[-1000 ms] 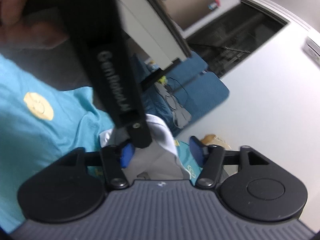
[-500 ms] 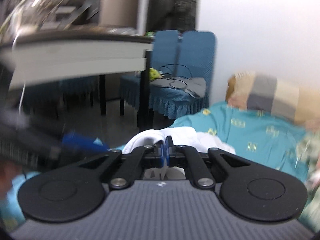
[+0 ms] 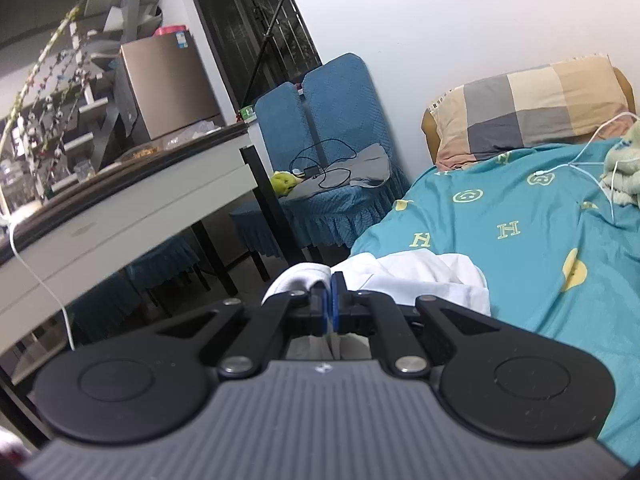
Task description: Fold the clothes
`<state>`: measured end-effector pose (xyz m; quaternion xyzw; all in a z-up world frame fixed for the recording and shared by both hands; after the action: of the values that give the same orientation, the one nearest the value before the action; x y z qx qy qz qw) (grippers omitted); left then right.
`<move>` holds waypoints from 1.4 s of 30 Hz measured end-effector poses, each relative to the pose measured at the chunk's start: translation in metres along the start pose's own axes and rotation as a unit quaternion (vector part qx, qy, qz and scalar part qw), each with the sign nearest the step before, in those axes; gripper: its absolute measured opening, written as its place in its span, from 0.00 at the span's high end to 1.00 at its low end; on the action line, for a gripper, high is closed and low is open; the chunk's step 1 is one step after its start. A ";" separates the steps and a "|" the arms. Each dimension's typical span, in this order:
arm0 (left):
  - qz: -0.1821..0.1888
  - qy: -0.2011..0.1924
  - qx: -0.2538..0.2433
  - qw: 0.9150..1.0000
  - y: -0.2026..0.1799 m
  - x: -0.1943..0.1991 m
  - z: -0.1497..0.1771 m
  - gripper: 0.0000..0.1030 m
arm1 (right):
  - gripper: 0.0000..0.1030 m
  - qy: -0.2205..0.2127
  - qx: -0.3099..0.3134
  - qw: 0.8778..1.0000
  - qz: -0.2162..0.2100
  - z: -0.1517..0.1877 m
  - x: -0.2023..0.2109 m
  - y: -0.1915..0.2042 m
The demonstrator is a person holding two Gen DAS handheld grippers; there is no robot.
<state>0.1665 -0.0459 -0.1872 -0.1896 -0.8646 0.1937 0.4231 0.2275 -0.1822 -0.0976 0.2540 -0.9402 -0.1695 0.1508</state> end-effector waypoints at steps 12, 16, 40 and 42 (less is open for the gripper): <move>0.051 0.028 -0.004 0.998 -0.031 -0.019 0.025 0.90 | 0.93 -0.047 -0.083 0.995 0.009 -0.006 0.011 -0.025; 0.053 0.027 0.009 0.998 -0.029 -0.015 0.021 0.94 | 0.94 -0.063 -0.101 0.993 0.027 -0.007 0.015 -0.036; -0.095 -0.057 -0.073 0.991 0.023 0.119 -0.040 0.97 | 0.92 0.122 -0.182 0.957 0.188 0.078 0.065 -0.074; -0.099 -0.048 -0.072 0.991 0.031 0.116 -0.034 0.96 | 0.92 0.122 -0.177 0.960 0.181 0.078 0.066 -0.069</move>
<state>0.1328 0.0432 -0.1071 -0.1232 -0.9103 0.0971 0.3831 0.1733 -0.2545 -0.1814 0.0681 -0.9000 -0.2705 0.3350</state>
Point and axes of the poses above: each gripper's, at about its wrist camera, not at the fingertips, and x roughly against the way its jaws point, y to its left, z to its underside, the point moved 6 cm from there along -x, roughly the way its jaws point, and after that the axes turned 4 degrees about -y, right-handed, at the moved point
